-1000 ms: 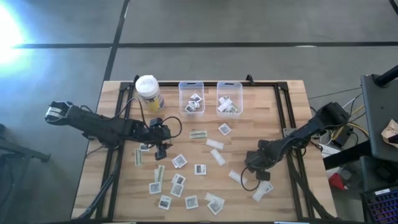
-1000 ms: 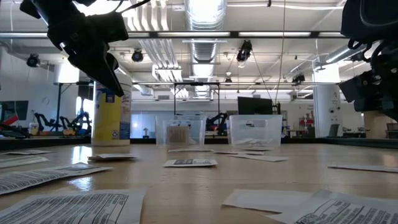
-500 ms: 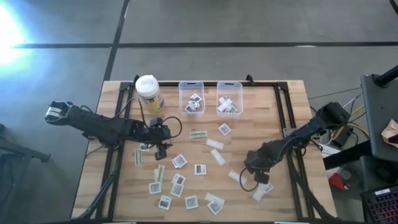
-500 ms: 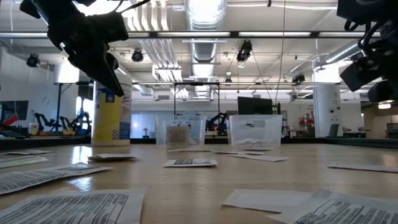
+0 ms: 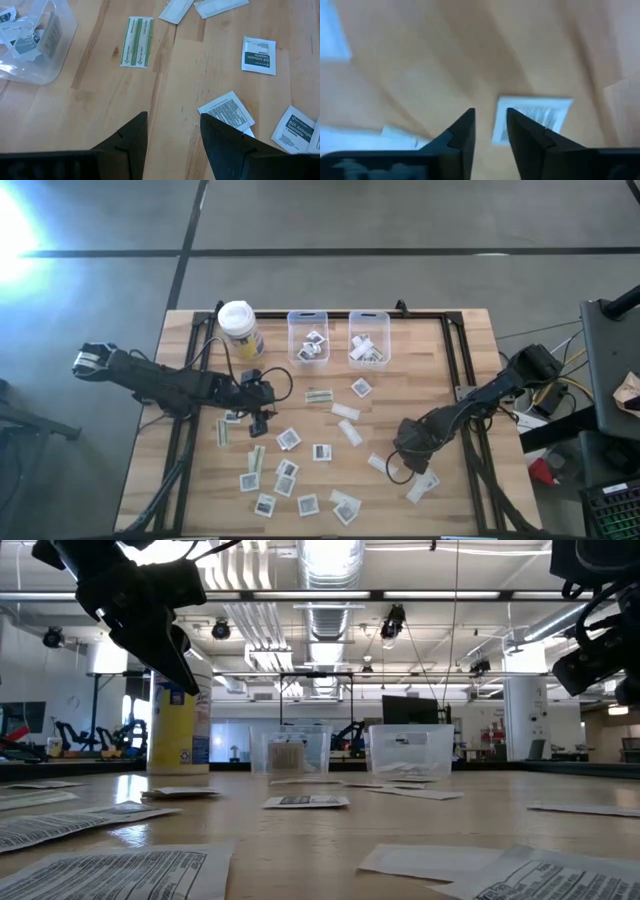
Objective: Pick & Place First Aid Supplies
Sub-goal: Put the towelette pack into the left transparent bin
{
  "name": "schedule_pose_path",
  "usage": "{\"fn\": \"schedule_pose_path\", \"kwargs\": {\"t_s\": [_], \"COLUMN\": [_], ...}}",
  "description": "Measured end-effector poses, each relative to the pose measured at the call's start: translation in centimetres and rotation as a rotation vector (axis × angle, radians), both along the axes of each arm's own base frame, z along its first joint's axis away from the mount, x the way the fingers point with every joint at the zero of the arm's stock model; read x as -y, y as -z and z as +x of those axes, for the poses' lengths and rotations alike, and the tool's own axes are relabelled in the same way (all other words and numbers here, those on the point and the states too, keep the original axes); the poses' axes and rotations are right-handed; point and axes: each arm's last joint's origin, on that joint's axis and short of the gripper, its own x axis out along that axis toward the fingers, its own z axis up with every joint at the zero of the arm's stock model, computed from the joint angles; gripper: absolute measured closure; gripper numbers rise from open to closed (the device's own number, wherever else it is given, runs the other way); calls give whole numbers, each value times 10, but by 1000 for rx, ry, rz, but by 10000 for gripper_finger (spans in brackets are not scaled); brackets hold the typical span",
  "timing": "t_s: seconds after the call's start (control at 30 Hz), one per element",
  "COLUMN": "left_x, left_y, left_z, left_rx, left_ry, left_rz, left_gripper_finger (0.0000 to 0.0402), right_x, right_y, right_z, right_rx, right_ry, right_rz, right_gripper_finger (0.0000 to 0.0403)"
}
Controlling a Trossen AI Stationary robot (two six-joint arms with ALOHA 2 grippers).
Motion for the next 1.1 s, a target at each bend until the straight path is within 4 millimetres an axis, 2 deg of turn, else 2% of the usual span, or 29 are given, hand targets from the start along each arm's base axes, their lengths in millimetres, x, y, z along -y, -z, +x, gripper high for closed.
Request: {"fn": "schedule_pose_path", "kwargs": {"t_s": [0.13, 0.4, 0.83, 1.1], "left_x": [0, 0, 0, 0], "left_y": [0, 0, 0, 0], "left_z": [0, 0, 0, 0], "left_rx": [0, 0, 0, 0], "left_ry": [0, 0, 0, 0], "left_rz": [0, 0, 0, 0], "left_gripper_finger": [228, 228, 228, 228], "right_x": [3, 3, 7, 10], "right_y": [0, 3, 16, 26], "right_z": [-1, -3, -14, -20], "right_rx": [22, -8, -57, -64], "right_ry": [91, 184, 196, 234], "right_rz": [-106, -94, -69, -54], "right_gripper_finger": [258, 224, 222, 235]}}
